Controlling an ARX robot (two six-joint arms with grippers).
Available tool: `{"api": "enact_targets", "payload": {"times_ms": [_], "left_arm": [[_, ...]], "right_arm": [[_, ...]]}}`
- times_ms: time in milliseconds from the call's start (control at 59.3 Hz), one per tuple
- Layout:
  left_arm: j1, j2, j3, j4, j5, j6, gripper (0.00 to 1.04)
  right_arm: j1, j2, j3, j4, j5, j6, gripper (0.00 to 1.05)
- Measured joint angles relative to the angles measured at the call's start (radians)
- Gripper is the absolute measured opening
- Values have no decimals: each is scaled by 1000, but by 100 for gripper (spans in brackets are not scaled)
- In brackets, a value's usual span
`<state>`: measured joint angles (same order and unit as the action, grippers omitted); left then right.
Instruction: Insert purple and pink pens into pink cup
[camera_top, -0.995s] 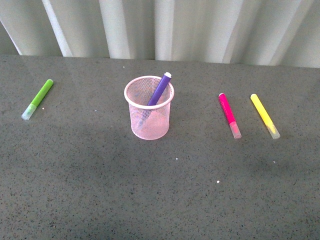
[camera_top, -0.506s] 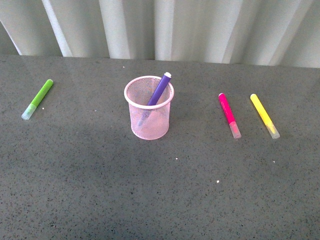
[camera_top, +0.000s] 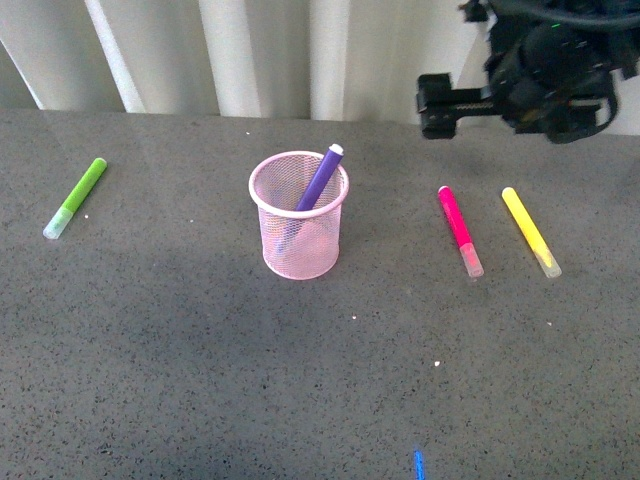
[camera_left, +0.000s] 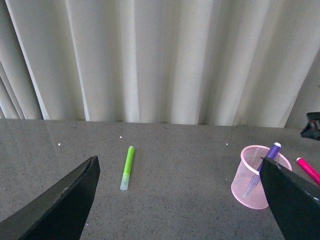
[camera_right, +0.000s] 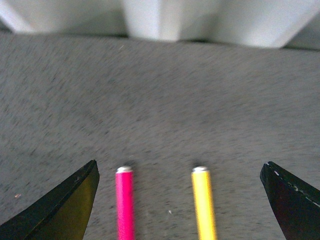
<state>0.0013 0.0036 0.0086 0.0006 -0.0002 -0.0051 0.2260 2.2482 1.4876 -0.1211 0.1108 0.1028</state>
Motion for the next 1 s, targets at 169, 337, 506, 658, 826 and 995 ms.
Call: {"api": "enact_targets", "payload": {"times_ms": [169,337,506,658,826,995], "left_arm": [[0,0,0,0,0,0,98],[0,0,0,0,0,0,98],[0,0,0,0,0,0,98],[0,0,0,0,0,0,98],[0,0,0,0,0,0,98],[0,0,0,0,0,0,98]], "right_arm": [[48,91,59,-39,12,47,98],[53,120,58,-26,8,79,98],[39,133,54,-2,7,92,98],[26,148,41,13,-1,103,98],[21,152,15,30,-24,112,98],[21,152,-3,54,-32,115,98]]}}
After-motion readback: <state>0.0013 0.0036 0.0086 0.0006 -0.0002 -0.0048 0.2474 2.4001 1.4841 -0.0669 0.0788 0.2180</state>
